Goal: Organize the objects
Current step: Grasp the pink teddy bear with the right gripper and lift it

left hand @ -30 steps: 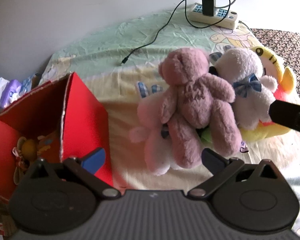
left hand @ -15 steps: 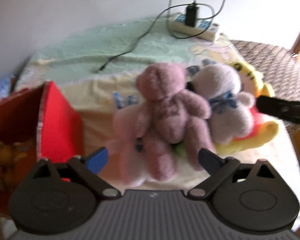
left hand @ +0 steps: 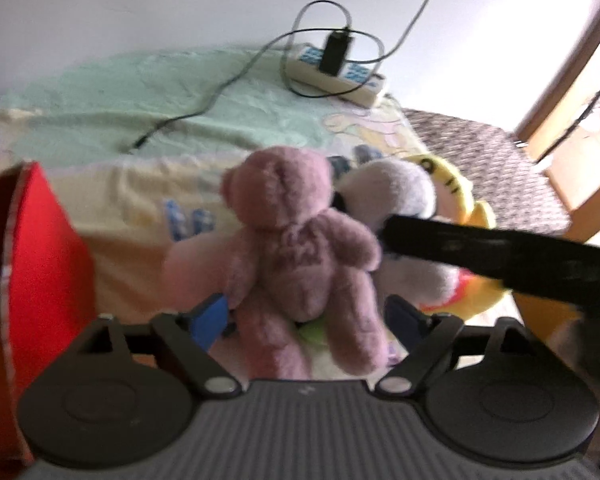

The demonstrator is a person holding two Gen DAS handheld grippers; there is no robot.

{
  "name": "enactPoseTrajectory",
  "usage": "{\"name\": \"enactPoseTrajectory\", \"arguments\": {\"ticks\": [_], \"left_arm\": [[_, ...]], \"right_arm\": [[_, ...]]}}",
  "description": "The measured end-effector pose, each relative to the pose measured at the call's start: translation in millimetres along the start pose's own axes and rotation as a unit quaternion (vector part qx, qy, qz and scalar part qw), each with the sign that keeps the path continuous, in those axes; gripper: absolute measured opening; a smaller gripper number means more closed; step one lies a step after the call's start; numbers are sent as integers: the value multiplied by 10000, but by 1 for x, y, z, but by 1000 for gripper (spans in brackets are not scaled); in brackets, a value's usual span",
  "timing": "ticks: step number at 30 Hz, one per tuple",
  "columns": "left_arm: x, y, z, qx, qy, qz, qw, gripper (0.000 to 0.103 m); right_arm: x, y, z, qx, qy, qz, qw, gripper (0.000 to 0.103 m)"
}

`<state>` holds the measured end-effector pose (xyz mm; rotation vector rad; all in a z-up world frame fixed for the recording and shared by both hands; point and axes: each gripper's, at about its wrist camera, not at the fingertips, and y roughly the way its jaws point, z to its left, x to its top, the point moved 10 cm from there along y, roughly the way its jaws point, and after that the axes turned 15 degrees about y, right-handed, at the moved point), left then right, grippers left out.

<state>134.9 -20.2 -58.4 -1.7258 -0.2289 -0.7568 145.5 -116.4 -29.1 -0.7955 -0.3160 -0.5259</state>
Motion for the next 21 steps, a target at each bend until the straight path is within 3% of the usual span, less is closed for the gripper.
{"name": "enactPoseTrajectory", "arguments": {"ticks": [4, 6, 8, 10, 12, 13, 15, 21], "left_arm": [[5, 9, -1, -96, -24, -100, 9999, 99], [4, 16, 2, -80, -24, 0, 10000, 99], [2, 23, 6, -100, -79, 86, 9999, 92], [2, 28, 11, -59, -132, 117, 9998, 89], [1, 24, 12, -60, -92, 62, 9999, 86], [2, 22, 12, -95, -91, 36, 9999, 81], [2, 17, 13, -149, -161, 3, 9998, 80], [4, -2, 4, -277, -193, -221, 9992, 77]], "right_arm": [[3, 21, -5, -5, 124, 48, 9999, 63], [0, 30, -3, 22, 42, 175, 9998, 63], [-6, 38, -3, 14, 19, 347, 9994, 61], [-12, 43, -1, 14, -84, 484, 9988, 46], [-12, 40, 0, 60, -71, 388, 9992, 40], [-10, 37, 1, 110, -31, 374, 9992, 30], [-7, 32, 1, 187, 54, 366, 9991, 22], [-6, 13, 11, 376, -68, 242, 9990, 21]]}}
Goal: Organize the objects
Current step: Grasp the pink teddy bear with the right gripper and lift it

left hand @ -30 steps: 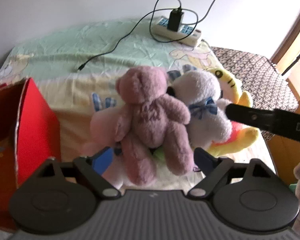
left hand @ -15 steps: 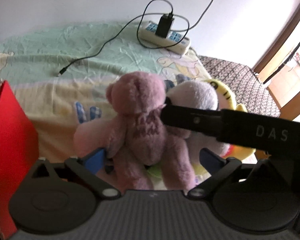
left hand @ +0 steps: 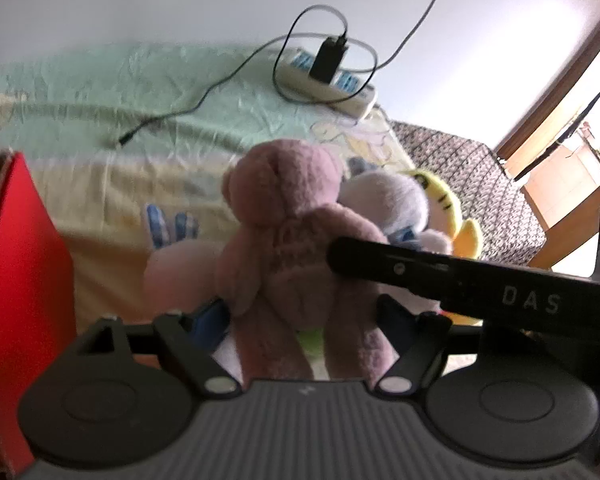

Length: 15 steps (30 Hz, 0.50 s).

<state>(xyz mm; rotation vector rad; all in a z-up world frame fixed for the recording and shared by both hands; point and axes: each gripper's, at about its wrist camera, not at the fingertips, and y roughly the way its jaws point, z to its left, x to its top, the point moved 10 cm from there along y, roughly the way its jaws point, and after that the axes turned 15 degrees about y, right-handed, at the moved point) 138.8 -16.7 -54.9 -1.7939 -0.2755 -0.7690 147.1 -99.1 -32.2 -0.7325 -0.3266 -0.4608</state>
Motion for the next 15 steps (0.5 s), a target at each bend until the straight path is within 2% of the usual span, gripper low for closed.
{"name": "enactPoseTrajectory", "arguments": {"ticks": [8, 15], "left_arm": [[11, -46, -12, 245, 241, -535, 9980, 77], [6, -81, -1, 447, 219, -863, 9950, 77]], "right_arm": [[1, -30, 38, 316, -492, -460, 9972, 21], [-6, -31, 68, 576, -673, -551, 9946, 21]]}}
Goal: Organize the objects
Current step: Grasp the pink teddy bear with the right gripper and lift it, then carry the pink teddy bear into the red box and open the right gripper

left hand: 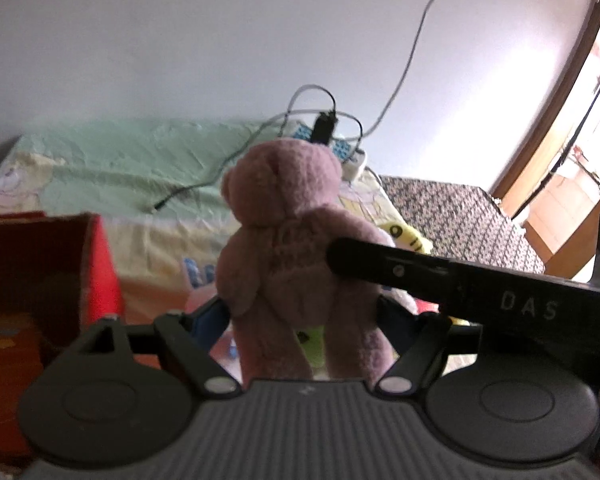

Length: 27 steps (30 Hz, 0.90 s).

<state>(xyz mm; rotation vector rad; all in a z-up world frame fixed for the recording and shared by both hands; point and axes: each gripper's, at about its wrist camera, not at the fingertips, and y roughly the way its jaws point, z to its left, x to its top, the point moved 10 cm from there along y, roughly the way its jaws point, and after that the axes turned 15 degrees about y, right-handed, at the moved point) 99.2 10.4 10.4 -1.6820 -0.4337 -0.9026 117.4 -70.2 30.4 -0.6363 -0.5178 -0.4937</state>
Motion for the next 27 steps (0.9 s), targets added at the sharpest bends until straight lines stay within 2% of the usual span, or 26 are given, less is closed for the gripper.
{"name": "enactPoseTrajectory", "arguments": {"ticks": [8, 15, 22, 27], "left_arm": [[-11, -55, 59, 420, -38, -324, 9986, 77], [-40, -99, 137, 868, -147, -343, 9955, 77], [-81, -125, 212, 1215, -258, -118, 9922, 77], [-109, -126, 259, 1513, -213, 272, 9879, 77]], "right_arm": [[-22, 26, 65, 400, -264, 34, 9988, 21], [-62, 83, 124, 763, -262, 334, 9962, 21], [-105, 145, 163, 1008, 186, 758, 9918, 21], [-139, 188, 173, 1013, 781, 1196, 9845, 21]]}}
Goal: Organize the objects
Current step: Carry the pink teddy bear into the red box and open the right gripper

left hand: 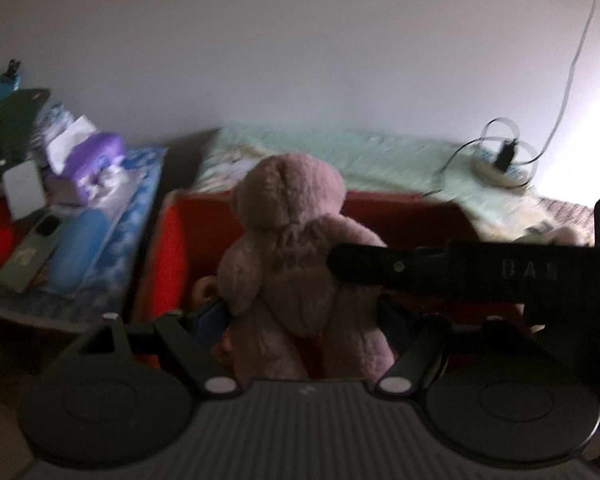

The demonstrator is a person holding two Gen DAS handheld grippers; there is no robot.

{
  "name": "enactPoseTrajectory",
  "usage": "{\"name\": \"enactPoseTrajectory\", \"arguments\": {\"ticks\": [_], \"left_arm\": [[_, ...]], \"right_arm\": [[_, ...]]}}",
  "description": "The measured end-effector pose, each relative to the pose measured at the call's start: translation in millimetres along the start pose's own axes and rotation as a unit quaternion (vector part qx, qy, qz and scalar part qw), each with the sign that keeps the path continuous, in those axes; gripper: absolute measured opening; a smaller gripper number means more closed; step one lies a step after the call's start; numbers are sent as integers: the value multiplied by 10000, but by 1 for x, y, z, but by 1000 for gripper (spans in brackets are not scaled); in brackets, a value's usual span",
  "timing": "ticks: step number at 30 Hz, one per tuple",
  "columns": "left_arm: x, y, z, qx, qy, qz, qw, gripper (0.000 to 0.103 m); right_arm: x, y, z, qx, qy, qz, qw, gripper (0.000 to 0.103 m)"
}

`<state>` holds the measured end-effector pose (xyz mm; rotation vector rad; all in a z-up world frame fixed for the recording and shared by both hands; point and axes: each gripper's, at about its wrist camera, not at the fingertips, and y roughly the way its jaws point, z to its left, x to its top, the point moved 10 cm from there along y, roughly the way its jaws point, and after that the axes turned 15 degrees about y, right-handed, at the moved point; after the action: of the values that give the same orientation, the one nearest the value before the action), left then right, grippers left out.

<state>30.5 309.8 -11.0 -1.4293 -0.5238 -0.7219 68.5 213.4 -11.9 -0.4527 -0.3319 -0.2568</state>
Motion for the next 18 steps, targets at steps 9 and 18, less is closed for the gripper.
{"name": "enactPoseTrajectory", "arguments": {"ticks": [9, 18], "left_arm": [[-26, 19, 33, 309, 204, 393, 9985, 77], [-27, 27, 29, 738, 744, 573, 9928, 76]], "right_arm": [[-18, 38, -16, -271, 769, 363, 9960, 21], [-22, 54, -25, -859, 1020, 554, 9895, 24]]}}
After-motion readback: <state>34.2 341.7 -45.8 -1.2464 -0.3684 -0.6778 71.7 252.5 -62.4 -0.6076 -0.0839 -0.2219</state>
